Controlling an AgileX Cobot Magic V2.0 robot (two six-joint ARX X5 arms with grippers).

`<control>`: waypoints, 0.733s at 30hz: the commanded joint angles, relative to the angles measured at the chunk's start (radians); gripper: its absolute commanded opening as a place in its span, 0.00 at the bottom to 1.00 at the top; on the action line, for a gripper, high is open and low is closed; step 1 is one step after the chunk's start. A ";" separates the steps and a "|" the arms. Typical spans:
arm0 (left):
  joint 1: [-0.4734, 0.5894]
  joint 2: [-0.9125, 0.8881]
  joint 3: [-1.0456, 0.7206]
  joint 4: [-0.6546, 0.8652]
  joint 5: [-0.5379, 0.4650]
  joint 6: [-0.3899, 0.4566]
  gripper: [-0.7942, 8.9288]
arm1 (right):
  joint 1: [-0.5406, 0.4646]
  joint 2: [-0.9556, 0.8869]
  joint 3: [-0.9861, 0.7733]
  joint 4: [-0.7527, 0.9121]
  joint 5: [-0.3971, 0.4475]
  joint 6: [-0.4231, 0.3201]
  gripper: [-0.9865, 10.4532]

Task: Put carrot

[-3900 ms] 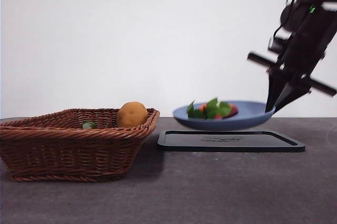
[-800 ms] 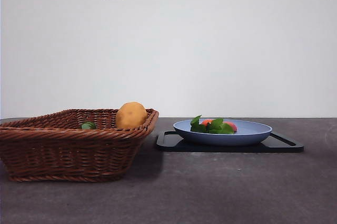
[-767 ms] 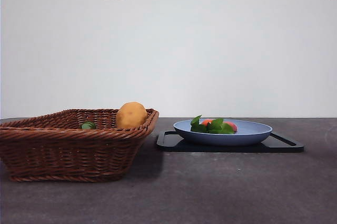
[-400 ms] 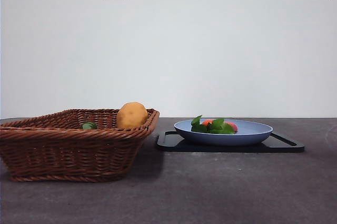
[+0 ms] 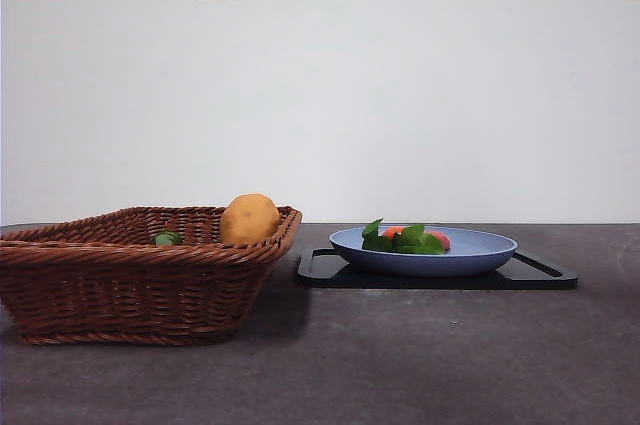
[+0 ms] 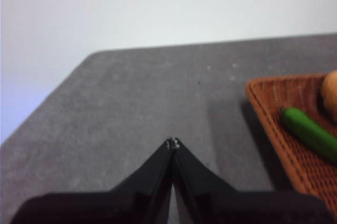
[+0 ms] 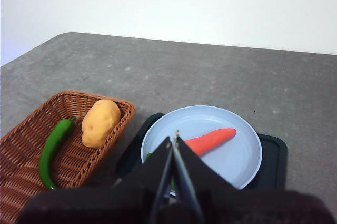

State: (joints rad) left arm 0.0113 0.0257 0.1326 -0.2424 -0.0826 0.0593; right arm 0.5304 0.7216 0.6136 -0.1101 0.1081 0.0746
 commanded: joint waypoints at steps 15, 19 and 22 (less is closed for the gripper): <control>0.003 -0.024 -0.095 -0.009 0.008 -0.007 0.09 | 0.006 0.004 0.008 0.012 0.004 0.011 0.09; 0.003 -0.024 -0.102 0.008 0.010 -0.007 0.09 | 0.006 0.004 0.008 0.013 0.005 0.011 0.09; 0.003 -0.024 -0.102 0.010 0.009 -0.007 0.09 | 0.006 0.004 0.008 0.012 0.004 0.011 0.09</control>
State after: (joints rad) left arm 0.0113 0.0063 0.0399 -0.2443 -0.0750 0.0589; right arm 0.5308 0.7216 0.6136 -0.1097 0.1081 0.0746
